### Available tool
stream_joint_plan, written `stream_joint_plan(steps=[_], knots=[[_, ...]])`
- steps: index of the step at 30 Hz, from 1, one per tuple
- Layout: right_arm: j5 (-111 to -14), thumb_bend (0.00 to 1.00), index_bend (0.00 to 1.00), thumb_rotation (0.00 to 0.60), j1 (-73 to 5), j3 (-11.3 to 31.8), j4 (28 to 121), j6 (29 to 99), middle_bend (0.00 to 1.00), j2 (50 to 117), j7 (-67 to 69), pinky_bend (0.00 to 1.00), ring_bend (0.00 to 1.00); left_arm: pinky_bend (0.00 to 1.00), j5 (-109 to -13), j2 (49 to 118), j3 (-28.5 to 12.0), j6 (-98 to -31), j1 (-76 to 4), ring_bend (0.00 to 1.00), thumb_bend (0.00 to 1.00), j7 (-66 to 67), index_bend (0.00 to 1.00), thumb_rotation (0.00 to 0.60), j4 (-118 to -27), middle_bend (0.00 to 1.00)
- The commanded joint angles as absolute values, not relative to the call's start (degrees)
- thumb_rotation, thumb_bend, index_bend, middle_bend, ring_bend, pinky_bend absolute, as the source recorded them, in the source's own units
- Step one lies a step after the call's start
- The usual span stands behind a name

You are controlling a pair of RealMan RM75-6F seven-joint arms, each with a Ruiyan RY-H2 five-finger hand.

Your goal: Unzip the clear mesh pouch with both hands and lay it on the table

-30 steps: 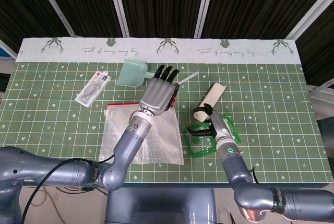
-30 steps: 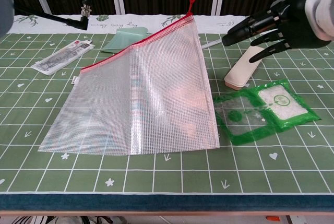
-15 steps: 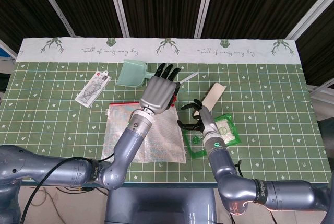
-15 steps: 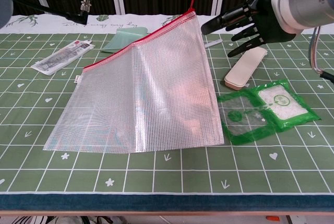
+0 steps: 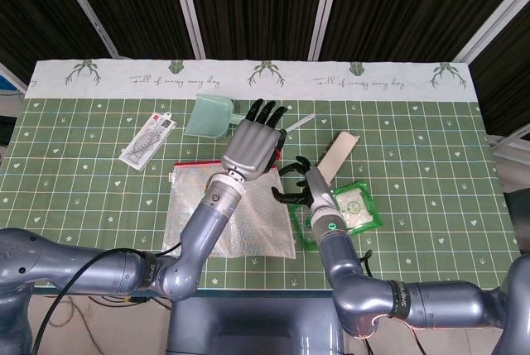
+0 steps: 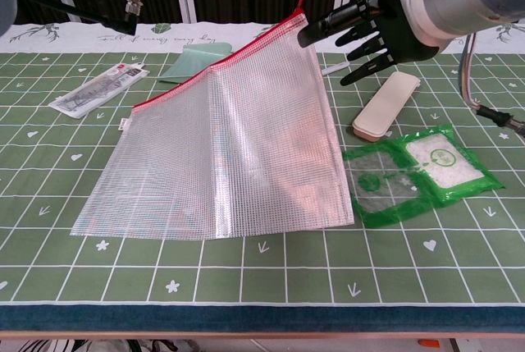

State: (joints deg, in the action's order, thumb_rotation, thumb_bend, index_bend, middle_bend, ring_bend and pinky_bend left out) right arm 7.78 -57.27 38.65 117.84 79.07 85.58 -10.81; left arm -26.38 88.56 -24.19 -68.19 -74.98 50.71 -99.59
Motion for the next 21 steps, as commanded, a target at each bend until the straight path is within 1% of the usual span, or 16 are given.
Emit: stream_joint_plan(steps=[1,21], knots=[[7.98,0.41,0.44,0.6,-57.16,39.08,117.72,79.25,0.07,85.9,-10.71,0.21,0.0,0.0,-26.36,88.51,-23.99,-68.27,-75.13,0.0,0.51,50.67,0.61,0.6,-99.67,0.11],[8.04,0.42,0.56,0.6,-59.11,42.14,113.53,81.37,0.14,89.52,-13.01,0.21,0.0,0.0,-26.19,87.15,-23.28,-68.78,-75.51,0.0,0.51,49.66,0.61,0.6,-101.17,0.11]])
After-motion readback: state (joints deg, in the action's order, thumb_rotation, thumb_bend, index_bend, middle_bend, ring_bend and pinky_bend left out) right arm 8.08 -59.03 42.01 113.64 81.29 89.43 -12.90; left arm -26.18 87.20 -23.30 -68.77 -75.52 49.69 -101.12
